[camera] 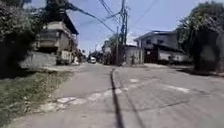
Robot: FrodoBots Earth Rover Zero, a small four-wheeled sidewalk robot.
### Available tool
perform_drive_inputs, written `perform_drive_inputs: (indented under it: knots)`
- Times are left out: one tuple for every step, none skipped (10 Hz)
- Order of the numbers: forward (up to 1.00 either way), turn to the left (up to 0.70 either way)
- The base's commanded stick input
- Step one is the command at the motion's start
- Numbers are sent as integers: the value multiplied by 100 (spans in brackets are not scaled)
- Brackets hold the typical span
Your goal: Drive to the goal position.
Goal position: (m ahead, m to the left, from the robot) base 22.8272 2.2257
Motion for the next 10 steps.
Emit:
perform_drive_inputs:
  knots:
    - [100, 0]
    - [100, 0]
    - [100, 0]
    - [100, 0]
    - [100, 0]
    - [100, 0]
    - [100, 32]
    - [100, 40]
    - [100, 40]
    - [100, 40]
